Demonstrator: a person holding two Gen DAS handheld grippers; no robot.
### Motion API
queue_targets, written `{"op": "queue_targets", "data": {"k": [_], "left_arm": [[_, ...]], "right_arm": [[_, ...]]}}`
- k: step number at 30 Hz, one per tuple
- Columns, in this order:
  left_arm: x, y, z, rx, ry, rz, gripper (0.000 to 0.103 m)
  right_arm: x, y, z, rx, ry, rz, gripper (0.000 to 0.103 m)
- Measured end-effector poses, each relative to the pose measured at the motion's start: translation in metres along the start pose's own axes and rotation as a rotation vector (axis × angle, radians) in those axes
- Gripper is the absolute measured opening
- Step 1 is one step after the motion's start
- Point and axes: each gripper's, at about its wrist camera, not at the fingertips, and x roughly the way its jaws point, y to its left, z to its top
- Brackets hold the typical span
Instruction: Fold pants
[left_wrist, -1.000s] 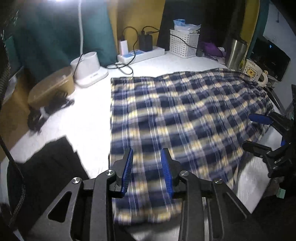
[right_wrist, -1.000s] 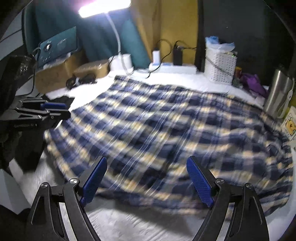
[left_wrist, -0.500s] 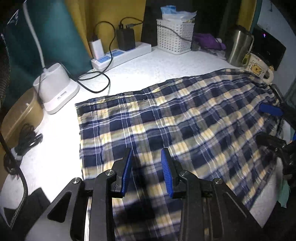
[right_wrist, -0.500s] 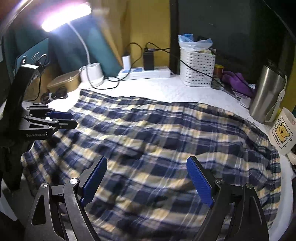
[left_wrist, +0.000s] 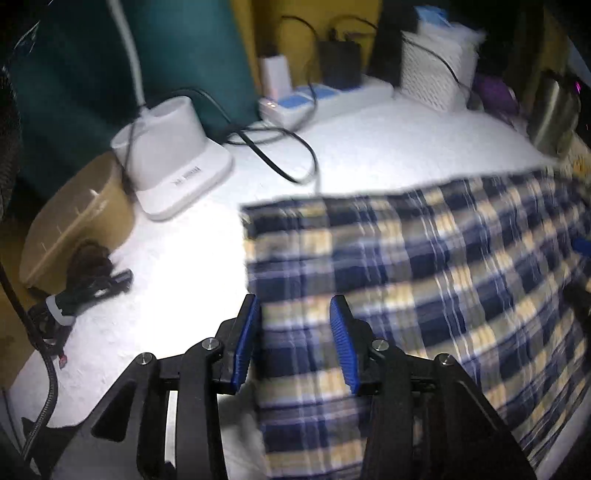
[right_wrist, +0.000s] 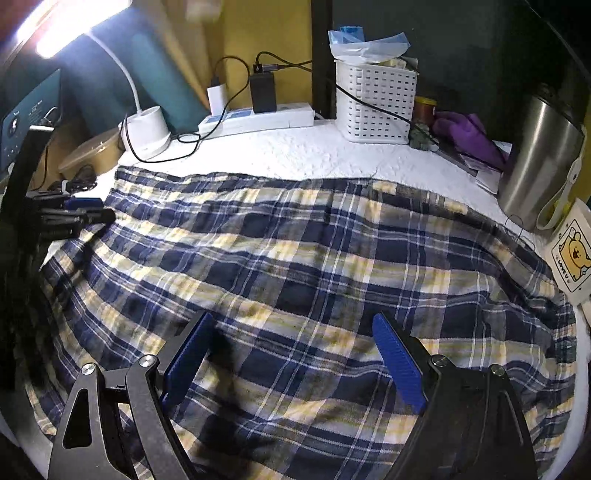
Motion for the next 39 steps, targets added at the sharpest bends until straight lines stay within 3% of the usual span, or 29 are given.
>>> {"op": "queue_targets", "data": {"k": [4,10,13,24,27,31,34,37,39], "left_arm": [[-0.008,0.005,0.016,0.01,-0.065,-0.038,0.04],[0.027,0.015,0.032,0.028,-0.018,0.034,0.04],[0.035,0.021,0.037,0.026,-0.028,0.026,0.041],[0.027,0.038,0.041,-0.03,-0.076,0.063,0.041],[0.008,0.036,0.04,-0.039,-0.109,0.019,0.041],[-0.007,0.011,0.035,0.034,-0.122,-0.076,0.041],[-0.003,-0.012,0.035,0.077,-0.114,-0.139,0.041],[0.011,-0.025,0.037,0.104,-0.088,-0.155,0.041],[0.028,-0.027,0.038,0.099,-0.055,-0.141,0.041]], "right_arm": [[-0.002,-0.003,0.008,0.003,-0.018,-0.003,0.089],[-0.002,-0.011,0.021,0.014,-0.04,0.0,0.088],[0.001,-0.016,0.027,0.021,-0.037,-0.029,0.088],[0.025,-0.026,0.049,0.047,0.003,-0.094,0.088],[0.022,-0.021,0.056,0.045,0.005,-0.09,0.088],[0.003,-0.012,0.066,0.025,-0.028,-0.085,0.088],[-0.005,-0.009,0.072,0.0,-0.045,-0.097,0.088],[0.011,-0.016,0.073,0.001,-0.004,-0.126,0.088],[0.031,-0.028,0.071,0.036,0.056,-0.14,0.076]]}}
